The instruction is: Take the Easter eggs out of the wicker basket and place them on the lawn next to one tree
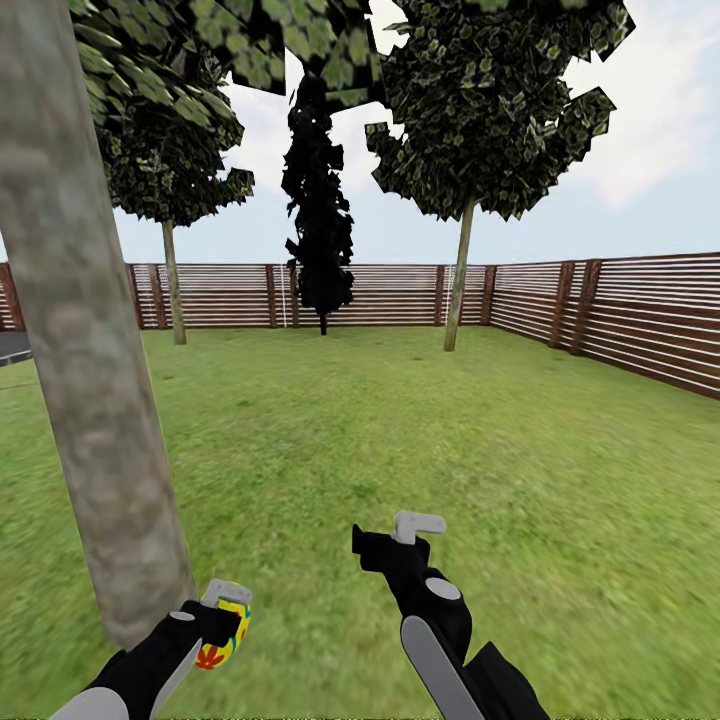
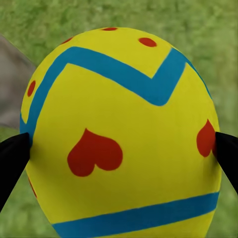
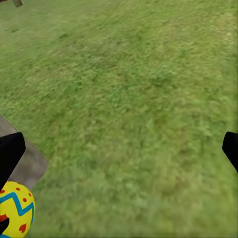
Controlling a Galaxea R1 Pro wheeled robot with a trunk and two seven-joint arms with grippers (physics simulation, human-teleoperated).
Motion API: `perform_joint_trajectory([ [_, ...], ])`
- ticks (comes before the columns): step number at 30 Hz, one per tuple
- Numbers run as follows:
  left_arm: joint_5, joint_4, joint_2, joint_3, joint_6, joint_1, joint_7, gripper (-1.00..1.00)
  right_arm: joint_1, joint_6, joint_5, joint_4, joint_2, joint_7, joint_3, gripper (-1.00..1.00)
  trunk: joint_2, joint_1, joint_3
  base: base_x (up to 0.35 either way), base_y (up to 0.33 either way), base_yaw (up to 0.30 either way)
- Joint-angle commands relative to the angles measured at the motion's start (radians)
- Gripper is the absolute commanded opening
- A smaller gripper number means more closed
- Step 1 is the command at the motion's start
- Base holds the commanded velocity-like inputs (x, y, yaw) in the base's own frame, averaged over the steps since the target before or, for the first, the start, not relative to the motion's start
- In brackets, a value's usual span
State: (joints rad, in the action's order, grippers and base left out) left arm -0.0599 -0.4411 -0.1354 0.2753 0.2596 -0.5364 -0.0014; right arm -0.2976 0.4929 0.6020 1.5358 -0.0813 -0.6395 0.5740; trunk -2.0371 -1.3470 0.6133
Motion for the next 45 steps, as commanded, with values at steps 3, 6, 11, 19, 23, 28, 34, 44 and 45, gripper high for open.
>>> perform_joint_trajectory([
  [3, -0.006, -0.002, -0.001, 0.005, 0.006, 0.0, 0.0, -1.0, -0.001, 0.002, 0.007, 0.001, 0.0, -0.009, 0.001, 1.0, -0.022, -0.011, 0.013, 0.0, 0.0, 0.0],
  [6, -0.006, -0.002, -0.001, 0.005, 0.006, 0.0, 0.0, -1.0, -0.001, 0.002, 0.007, 0.001, 0.0, -0.01, 0.0, 1.0, -0.043, -0.023, 0.024, 0.0, 0.0, 0.0],
  [11, -0.006, -0.001, -0.001, 0.005, 0.006, 0.0, 0.0, -1.0, -0.001, 0.003, 0.007, 0.001, 0.0, -0.011, 0.0, 1.0, -0.078, -0.042, 0.044, 0.0, 0.0, 0.0],
  [19, -0.006, -0.001, -0.001, 0.005, 0.004, 0.0, 0.0, -1.0, -0.001, 0.003, 0.007, 0.002, 0.0, -0.013, 0.002, 1.0, -0.134, -0.073, 0.075, 0.0, 0.0, 0.0],
  [23, -0.006, -0.002, -0.003, 0.004, 0.003, 0.0, 0.0, -1.0, -0.001, 0.004, 0.004, 0.03, -0.019, -0.023, 0.059, 1.0, -0.162, -0.088, 0.088, 0.0, 0.0, 0.0],
  [28, -0.006, -0.004, -0.003, 0.004, 0.003, 0.0, 0.004, -1.0, -0.04, 0.008, 0.004, 0.048, -0.051, -0.07, 0.118, 1.0, -0.197, -0.107, 0.104, 0.0, 0.0, 0.0],
  [34, -0.008, -0.005, -0.012, 0.004, 0.003, 0.0, 0.005, -1.0, -0.053, 0.011, 0.005, 0.05, -0.051, -0.079, 0.128, 1.0, -0.232, -0.126, 0.121, 0.0, 0.0, 0.0],
  [44, -0.074, -0.005, -0.062, 0.004, -0.001, 0.0, 0.0, -1.0, -0.054, 0.007, 0.008, 0.049, -0.054, -0.077, 0.132, 1.0, -0.288, -0.157, 0.147, 0.0, 0.0, 0.0],
  [45, -0.075, -0.005, -0.063, 0.004, -0.002, 0.0, 0.0, -1.0, -0.054, 0.007, 0.008, 0.049, -0.054, -0.077, 0.133, 1.0, -0.295, -0.161, 0.15, 0.0, 0.0, 0.0],
])
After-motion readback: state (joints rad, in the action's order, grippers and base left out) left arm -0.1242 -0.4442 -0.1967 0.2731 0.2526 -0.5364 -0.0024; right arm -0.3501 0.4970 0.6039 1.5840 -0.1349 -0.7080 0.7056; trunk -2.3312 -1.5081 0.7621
